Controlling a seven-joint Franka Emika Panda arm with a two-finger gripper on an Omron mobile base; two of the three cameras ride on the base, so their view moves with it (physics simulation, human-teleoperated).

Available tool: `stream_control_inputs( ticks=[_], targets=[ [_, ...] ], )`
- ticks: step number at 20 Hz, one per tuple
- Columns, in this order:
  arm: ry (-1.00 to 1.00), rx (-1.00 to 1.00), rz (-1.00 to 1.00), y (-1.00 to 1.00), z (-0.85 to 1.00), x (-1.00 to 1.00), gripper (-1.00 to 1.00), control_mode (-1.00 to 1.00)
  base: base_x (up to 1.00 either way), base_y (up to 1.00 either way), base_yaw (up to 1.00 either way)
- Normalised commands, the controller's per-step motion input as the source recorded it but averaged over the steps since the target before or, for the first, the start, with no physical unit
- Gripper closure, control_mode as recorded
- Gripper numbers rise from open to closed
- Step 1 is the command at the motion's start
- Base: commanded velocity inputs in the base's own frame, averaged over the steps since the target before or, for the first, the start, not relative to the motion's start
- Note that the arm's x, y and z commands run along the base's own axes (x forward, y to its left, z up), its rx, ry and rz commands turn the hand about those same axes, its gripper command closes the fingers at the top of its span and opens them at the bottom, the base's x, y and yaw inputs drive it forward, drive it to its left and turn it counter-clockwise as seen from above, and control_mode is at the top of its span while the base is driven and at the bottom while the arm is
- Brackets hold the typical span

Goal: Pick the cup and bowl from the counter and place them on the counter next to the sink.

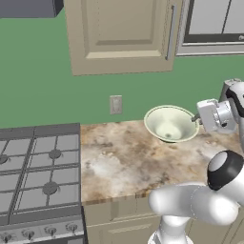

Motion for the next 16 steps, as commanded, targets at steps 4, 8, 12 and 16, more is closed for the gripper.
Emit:
stream_control_inputs(
  ticks=[4, 8, 12, 16],
  targets=[
    [0.0, 0.0, 0.0, 0.0, 0.0, 0.0, 1.0, 1.0, -0.25, 0.24, 0.01],
    [0.0, 0.0, 0.0, 0.0, 0.0, 0.0, 1.0, 1.0, -1.0, 0.37, 0.05],
    [0.0, 0.0, 0.0, 0.0, 0.0, 0.0, 1.0, 1.0, -0.95, 0.44, 0.07],
    [0.0, 0.0, 0.0, 0.0, 0.0, 0.0, 1.0, 1.0, -0.2, 0.21, 0.05]
  ],
)
